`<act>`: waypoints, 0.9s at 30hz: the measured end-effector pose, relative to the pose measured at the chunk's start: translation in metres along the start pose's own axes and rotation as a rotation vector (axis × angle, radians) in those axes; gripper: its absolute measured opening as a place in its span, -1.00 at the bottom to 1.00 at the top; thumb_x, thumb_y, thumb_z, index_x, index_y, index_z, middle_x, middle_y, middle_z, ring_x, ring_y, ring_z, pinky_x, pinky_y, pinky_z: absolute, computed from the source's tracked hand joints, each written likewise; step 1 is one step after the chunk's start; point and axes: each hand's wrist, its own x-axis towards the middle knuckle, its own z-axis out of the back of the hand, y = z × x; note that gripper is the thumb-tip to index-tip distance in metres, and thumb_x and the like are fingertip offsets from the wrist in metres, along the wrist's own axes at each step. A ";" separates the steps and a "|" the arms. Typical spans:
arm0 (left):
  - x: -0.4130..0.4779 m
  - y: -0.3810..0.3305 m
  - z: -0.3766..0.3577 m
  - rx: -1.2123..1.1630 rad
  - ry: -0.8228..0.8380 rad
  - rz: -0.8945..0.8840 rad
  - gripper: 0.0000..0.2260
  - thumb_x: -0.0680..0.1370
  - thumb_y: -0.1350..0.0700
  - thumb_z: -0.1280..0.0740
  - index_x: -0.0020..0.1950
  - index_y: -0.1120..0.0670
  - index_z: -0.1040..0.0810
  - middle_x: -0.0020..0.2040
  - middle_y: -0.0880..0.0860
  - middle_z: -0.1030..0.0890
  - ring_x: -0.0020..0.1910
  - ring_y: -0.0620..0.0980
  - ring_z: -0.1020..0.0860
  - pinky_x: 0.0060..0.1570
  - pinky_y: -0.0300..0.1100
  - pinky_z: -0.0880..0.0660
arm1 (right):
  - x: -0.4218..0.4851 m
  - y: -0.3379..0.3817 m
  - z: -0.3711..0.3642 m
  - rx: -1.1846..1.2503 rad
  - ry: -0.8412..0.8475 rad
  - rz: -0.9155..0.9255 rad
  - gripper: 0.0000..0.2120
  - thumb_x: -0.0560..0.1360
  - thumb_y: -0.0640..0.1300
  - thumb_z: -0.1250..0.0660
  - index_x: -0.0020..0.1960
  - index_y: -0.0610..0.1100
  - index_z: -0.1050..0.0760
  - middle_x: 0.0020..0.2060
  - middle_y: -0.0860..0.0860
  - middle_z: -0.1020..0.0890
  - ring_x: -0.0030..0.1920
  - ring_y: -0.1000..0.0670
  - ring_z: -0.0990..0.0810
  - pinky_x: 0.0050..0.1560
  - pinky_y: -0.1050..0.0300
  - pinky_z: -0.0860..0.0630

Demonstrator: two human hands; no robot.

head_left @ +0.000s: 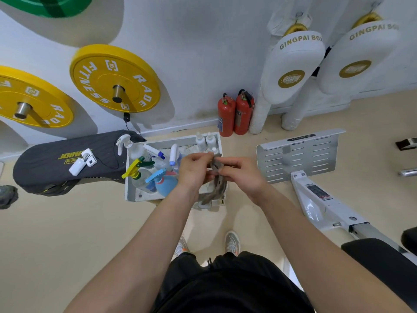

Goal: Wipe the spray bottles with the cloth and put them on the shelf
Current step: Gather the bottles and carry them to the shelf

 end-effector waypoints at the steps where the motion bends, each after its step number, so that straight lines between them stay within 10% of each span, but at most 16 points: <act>1: 0.001 0.001 0.001 0.002 0.003 0.020 -0.84 0.55 0.04 -0.45 -0.02 0.12 -0.62 -0.22 0.05 -0.68 -0.38 -0.03 -0.60 -0.31 -0.19 -0.54 | -0.001 0.001 0.000 -0.011 0.065 -0.007 -0.60 0.51 -0.37 -0.29 -0.06 0.11 -0.71 -0.08 0.03 -0.75 0.03 0.03 -0.69 0.16 0.07 -0.58; 7: 0.007 0.000 0.012 0.056 0.137 0.059 -0.81 0.50 0.20 -0.50 0.10 0.13 -0.64 -0.32 -0.01 -0.59 -0.46 -0.15 -0.45 -0.44 -0.30 -0.40 | -0.001 -0.004 0.018 0.178 0.083 -0.124 -0.58 0.50 -0.43 -0.08 -0.01 -0.16 -0.68 -0.04 -0.13 -0.74 0.04 -0.09 -0.71 0.11 0.06 -0.62; 11: 0.005 -0.009 0.015 0.174 0.236 -0.007 -0.84 0.47 0.25 -0.46 0.01 0.07 -0.71 -0.19 0.04 -0.69 -0.25 -0.03 -0.58 -0.19 -0.19 -0.54 | 0.012 -0.037 0.035 -0.125 -0.157 -0.034 -0.58 0.43 -0.34 -0.31 0.22 -0.01 -0.53 0.15 -0.06 -0.54 0.06 -0.02 -0.53 0.05 0.16 -0.50; 14: 0.002 -0.016 0.017 0.128 0.315 -0.048 -0.77 0.38 0.20 -0.39 -0.01 0.12 -0.74 -0.04 0.18 -0.73 0.04 0.16 -0.68 0.14 -0.02 -0.59 | 0.026 -0.052 0.042 -0.446 0.028 -0.056 -0.30 0.20 -0.04 -0.43 0.35 0.13 -0.45 0.31 0.01 -0.38 0.29 -0.01 -0.38 0.31 0.07 -0.39; 18: 0.009 -0.013 0.023 -0.092 0.350 -0.003 -0.72 0.55 0.29 -0.24 0.18 0.22 -0.66 0.13 0.26 -0.68 0.12 0.17 -0.65 0.05 -0.02 -0.61 | 0.035 -0.054 0.044 -0.317 0.271 -0.092 -0.57 0.36 -0.33 -0.54 0.21 -0.22 -0.58 0.07 -0.10 -0.67 0.06 0.04 -0.66 0.09 0.14 -0.59; 27: 0.056 0.060 0.014 -0.290 -0.111 0.188 -0.71 0.64 0.32 -0.15 0.24 0.16 -0.58 0.00 0.14 -0.65 -0.10 0.07 -0.60 -0.22 -0.15 -0.54 | 0.037 -0.076 0.090 -0.298 0.120 -0.406 -0.78 0.50 -0.26 -0.47 0.14 -0.18 -0.61 -0.02 -0.12 -0.71 -0.08 -0.05 -0.68 -0.14 0.10 -0.61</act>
